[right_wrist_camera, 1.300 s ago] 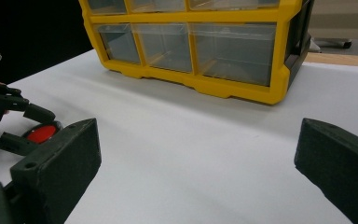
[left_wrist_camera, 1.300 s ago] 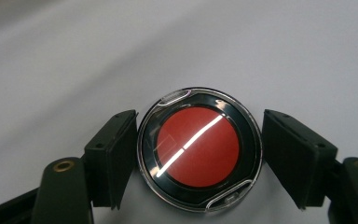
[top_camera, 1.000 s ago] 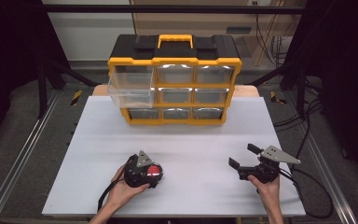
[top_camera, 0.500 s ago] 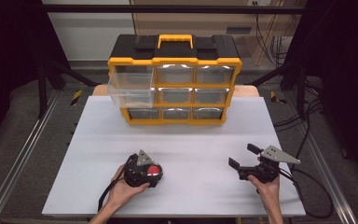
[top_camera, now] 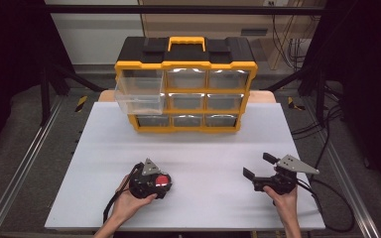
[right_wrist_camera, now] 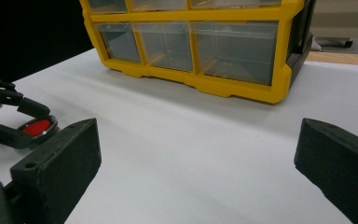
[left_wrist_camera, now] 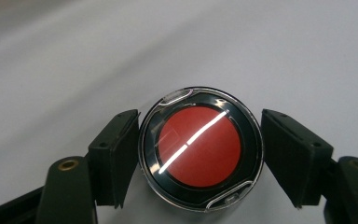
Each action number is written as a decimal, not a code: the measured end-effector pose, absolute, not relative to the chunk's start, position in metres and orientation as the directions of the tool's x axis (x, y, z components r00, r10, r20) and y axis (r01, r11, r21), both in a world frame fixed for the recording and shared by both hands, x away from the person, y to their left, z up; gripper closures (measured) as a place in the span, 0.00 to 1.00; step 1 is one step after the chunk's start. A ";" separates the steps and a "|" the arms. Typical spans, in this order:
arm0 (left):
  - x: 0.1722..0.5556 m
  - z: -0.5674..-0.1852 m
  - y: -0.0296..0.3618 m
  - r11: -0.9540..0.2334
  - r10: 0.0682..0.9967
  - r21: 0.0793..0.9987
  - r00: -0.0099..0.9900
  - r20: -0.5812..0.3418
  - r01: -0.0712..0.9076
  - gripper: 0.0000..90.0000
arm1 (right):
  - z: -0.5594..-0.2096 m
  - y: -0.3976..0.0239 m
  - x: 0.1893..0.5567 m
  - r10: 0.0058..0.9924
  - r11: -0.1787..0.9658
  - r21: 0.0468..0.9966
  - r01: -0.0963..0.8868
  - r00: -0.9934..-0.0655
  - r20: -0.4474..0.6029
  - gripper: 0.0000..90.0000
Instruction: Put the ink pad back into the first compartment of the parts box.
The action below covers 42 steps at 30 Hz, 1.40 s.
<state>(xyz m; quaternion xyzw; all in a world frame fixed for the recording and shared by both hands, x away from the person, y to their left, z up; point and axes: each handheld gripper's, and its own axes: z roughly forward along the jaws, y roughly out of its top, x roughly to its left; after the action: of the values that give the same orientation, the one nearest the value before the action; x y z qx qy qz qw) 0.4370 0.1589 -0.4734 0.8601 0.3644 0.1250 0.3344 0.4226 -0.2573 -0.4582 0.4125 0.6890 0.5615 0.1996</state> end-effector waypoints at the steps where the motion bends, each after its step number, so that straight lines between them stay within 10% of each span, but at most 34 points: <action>1: 0.437 -0.472 0.160 -0.511 0.710 0.667 0.704 -0.028 0.542 0.33 | -0.458 -0.257 0.423 0.793 0.031 0.939 0.343 -0.580 0.186 0.01; 42: 0.431 -0.420 0.189 -0.435 0.728 0.757 0.685 -0.022 0.487 0.33 | -0.459 -0.257 0.423 0.796 0.038 0.936 0.349 -0.576 0.183 0.01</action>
<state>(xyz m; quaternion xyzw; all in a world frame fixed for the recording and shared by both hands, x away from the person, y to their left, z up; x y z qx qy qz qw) 0.4309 0.1891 -0.4203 0.8327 0.3649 0.1559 0.3862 0.4231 -0.2572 -0.4588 0.4140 0.6916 0.5566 0.2010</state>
